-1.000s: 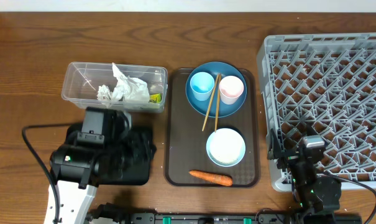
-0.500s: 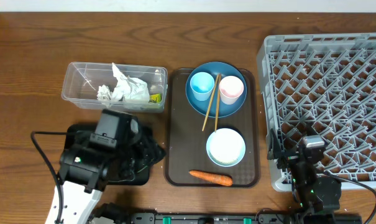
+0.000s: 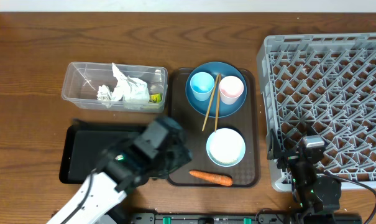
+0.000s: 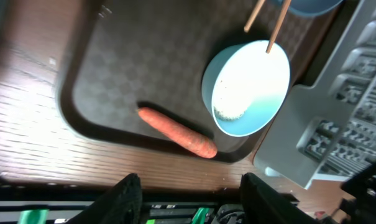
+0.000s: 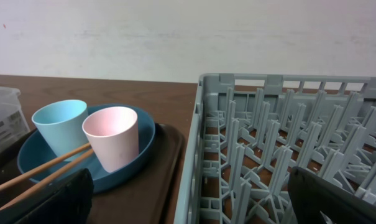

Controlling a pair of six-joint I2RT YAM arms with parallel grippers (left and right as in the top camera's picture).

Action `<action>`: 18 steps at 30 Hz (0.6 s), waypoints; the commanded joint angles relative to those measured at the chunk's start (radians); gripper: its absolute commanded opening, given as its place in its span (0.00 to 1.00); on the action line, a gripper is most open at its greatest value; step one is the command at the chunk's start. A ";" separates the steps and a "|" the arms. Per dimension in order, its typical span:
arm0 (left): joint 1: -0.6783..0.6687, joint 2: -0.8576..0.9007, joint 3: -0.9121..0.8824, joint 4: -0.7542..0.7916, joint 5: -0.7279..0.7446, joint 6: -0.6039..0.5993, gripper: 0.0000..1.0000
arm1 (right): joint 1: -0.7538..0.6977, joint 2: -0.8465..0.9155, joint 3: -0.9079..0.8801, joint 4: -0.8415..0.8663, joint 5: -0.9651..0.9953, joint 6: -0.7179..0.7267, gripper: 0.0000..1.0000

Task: Sort waste into correct bins and load items into the dishwasher rack
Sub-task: 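Move the left gripper down to the orange carrot on the tray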

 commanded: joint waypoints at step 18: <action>-0.171 0.396 -0.008 0.103 -0.043 -0.187 0.51 | 0.010 0.000 -0.001 -0.004 0.000 -0.004 0.99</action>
